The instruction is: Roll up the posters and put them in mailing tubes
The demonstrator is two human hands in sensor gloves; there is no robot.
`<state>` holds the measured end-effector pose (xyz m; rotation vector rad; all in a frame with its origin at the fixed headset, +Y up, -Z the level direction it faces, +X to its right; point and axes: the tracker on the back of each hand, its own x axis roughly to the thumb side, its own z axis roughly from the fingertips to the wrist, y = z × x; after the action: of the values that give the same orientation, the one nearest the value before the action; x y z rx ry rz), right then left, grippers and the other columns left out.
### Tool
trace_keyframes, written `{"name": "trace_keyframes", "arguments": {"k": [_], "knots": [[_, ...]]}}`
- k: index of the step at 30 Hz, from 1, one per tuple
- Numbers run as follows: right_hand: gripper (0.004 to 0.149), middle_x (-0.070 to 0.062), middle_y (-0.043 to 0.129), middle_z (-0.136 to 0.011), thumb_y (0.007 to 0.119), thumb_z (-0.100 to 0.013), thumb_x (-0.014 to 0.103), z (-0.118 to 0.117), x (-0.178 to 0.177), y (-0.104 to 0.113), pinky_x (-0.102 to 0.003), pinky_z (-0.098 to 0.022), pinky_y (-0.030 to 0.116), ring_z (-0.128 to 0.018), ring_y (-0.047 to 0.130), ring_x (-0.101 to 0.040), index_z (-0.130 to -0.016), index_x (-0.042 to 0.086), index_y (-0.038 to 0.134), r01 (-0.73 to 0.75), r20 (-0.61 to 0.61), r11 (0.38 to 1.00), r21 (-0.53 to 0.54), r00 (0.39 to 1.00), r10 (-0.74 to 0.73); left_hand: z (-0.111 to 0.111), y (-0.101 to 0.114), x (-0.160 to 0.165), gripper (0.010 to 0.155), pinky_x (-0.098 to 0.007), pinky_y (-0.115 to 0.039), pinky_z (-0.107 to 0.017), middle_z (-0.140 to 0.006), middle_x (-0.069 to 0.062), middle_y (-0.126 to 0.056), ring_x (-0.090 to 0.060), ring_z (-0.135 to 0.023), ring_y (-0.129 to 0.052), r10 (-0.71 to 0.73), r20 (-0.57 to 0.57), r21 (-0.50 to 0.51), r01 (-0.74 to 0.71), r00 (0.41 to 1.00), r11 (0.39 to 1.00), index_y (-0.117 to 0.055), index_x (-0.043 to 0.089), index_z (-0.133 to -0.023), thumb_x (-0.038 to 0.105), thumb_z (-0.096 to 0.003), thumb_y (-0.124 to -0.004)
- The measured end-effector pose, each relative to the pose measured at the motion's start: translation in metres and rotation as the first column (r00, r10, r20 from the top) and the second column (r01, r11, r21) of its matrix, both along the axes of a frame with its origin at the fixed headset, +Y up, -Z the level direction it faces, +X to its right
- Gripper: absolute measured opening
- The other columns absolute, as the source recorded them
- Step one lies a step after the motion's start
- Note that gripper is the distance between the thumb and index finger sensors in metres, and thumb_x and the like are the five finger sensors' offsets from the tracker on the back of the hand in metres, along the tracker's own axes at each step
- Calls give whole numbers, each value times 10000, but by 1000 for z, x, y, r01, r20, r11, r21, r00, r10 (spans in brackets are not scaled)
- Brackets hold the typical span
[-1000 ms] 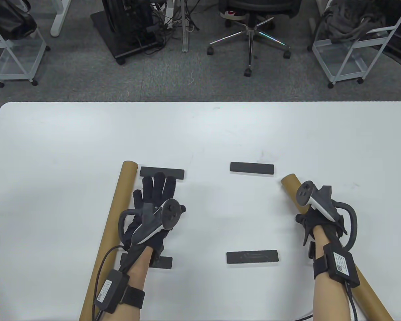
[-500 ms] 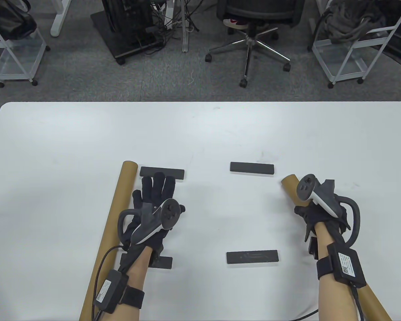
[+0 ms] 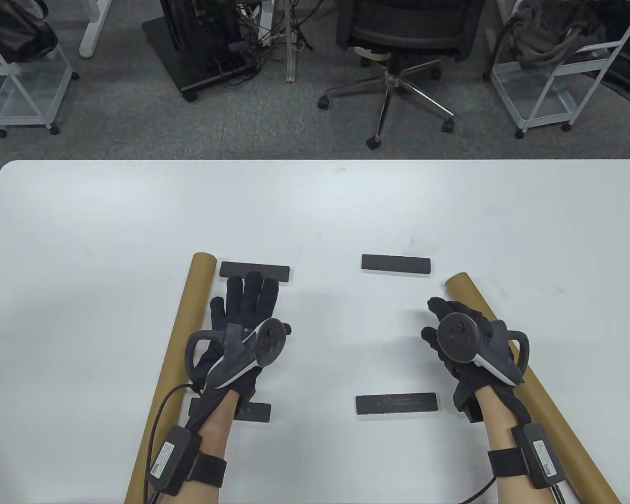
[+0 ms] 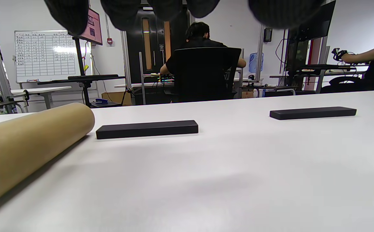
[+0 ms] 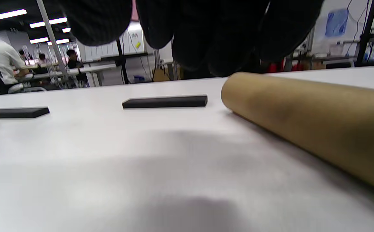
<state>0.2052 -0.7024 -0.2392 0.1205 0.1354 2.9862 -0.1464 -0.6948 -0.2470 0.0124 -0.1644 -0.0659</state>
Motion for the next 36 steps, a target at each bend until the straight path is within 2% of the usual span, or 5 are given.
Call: {"name": "trace_keyframes", "arguments": {"k": [1,3,8,21,36], "knots": [[639,-197,690,-1067,682,-517,409,1,0,-1,-696,-663,630,-922,757,-494,-1066,109,546,-2,3,999,33,1000,2,0,0,0,799,-640,-472,-850,-1322,-69,-246,-418,-1210,-384,0,0,1,0,1000,1000,-253,284,-1219,588,-541,-547],[642,-195,689,-1067,680,-517,411,1,0,-6,-693,-664,632,-921,757,-493,-1067,111,542,-39,-7,999,-10,999,39,1,-2,-1,797,-641,-475,-848,-1321,-68,-252,-416,-1210,-391,7,-5,-7,-7,1000,1000,-258,282,-1218,585,-541,-550],[648,-198,690,-1065,680,-517,410,0,4,-9,-694,-662,633,-917,758,-494,-1069,104,536,-23,5,1000,-11,1000,23,2,-2,-1,793,-640,-483,-846,-1320,-69,-260,-416,-1208,-400,-9,-3,-7,9,1000,1000,-265,283,-1217,584,-541,-551],[646,-202,683,-1070,678,-520,409,0,10,-4,-700,-666,622,-922,750,-500,-1071,105,536,35,10,999,3,999,-35,1,1,-5,791,-639,-485,-846,-1320,-67,-264,-417,-1208,-408,23,-23,-2,-23,999,1000,-271,283,-1218,582,-542,-552],[646,-202,683,-1070,676,-520,410,1,3,-4,-702,-665,621,-923,749,-500,-1072,106,534,-9,-5,1000,3,1000,10,-1,1,-9,789,-640,-485,-847,-1322,-66,-264,-414,-1210,-411,38,-32,-14,-38,999,999,-271,290,-1219,584,-542,-551]]}}
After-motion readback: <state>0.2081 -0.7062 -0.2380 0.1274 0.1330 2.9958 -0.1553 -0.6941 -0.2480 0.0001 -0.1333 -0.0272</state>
